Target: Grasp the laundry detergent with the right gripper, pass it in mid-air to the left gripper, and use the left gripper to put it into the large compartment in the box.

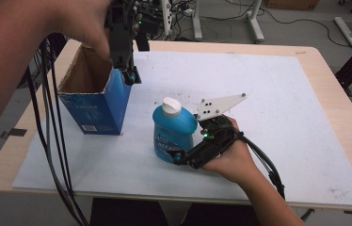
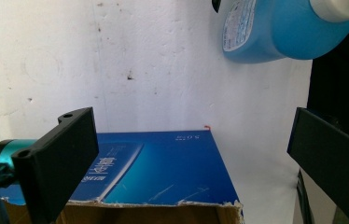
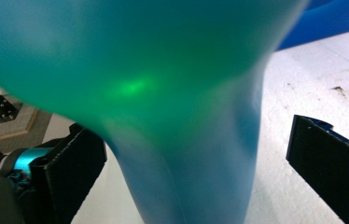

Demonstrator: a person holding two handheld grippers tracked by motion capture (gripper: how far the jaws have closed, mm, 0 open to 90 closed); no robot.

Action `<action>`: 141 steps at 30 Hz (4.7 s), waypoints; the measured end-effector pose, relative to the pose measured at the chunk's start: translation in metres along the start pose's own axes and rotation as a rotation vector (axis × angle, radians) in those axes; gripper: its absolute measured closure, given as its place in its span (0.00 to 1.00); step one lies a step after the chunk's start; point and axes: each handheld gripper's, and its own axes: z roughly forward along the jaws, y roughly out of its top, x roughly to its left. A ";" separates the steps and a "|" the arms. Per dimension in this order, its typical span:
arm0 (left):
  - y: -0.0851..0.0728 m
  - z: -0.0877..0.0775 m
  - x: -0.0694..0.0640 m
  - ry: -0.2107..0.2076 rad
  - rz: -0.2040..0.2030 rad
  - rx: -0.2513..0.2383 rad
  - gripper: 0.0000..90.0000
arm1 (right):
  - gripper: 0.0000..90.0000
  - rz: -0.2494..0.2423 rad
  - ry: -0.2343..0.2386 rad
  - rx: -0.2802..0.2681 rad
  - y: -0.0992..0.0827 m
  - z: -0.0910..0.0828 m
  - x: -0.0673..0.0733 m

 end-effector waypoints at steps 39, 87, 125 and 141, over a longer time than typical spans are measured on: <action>0.001 0.002 -0.002 0.000 -0.003 0.003 0.02 | 0.30 -0.044 -0.022 -0.062 -0.004 0.011 0.004; 0.005 0.004 -0.003 -0.012 0.006 0.003 0.02 | 0.51 -0.100 -0.062 -0.113 -0.008 0.010 0.010; 0.035 -0.019 -0.039 -0.044 0.049 0.003 0.02 | 0.52 -0.141 0.035 -0.040 0.065 -0.017 -0.016; 0.051 -0.016 -0.045 -0.026 0.050 0.028 0.02 | 0.52 -0.126 0.093 -0.028 0.082 -0.015 -0.021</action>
